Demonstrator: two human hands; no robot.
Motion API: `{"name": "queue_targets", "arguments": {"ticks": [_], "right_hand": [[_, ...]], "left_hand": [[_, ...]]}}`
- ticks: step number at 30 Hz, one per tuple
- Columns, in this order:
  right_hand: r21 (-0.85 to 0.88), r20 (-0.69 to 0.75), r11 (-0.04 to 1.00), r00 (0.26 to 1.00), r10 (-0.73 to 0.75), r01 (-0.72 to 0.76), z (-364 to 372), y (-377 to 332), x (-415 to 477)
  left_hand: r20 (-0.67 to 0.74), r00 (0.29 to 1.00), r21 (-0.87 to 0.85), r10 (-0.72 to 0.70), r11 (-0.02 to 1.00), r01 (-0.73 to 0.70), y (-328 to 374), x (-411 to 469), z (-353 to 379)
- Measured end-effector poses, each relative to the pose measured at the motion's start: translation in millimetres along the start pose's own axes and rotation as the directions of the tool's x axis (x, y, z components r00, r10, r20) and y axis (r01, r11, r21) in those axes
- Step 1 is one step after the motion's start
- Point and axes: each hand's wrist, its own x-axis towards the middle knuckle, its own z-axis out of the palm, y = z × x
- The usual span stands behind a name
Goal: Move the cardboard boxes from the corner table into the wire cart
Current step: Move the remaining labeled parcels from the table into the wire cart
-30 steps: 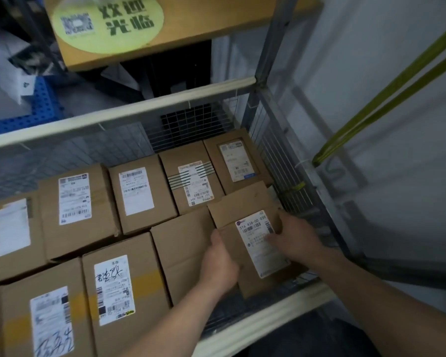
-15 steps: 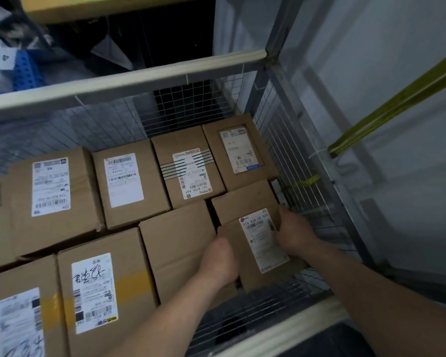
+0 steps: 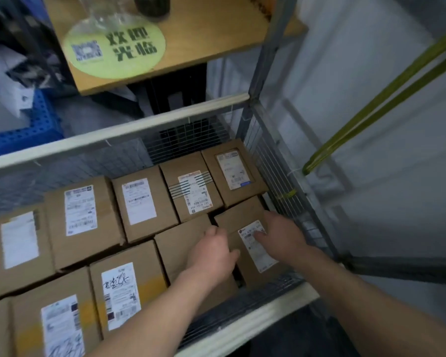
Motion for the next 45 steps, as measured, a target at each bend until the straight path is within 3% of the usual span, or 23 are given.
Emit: {"name": "queue_targets", "arguments": {"ticks": [11, 20, 35, 45], "right_hand": [[-0.091, -0.263, 0.995, 0.963, -0.060, 0.037, -90, -96, -116], [-0.045, -0.395, 0.997, 0.918, 0.036, -0.058, -122, -107, -214], [0.137, -0.548, 0.939, 0.765, 0.338, -0.316, -120, 14, -428], [0.291, -0.664, 0.853, 0.550, 0.506, -0.434, -89, 91, -598]], "left_hand": [[-0.110, 0.953, 0.399, 0.281, 0.891, -0.217, 42, -82, -144], [-0.104, 0.856, 0.474, 0.507, 0.782, -0.405, 96, -139, -187], [0.031, 0.653, 0.536, 0.757, 0.539, -0.650, 221, -283, -93], [0.202, 0.476, 0.540, 0.856, 0.308, -0.783, 304, -395, 1]]}}
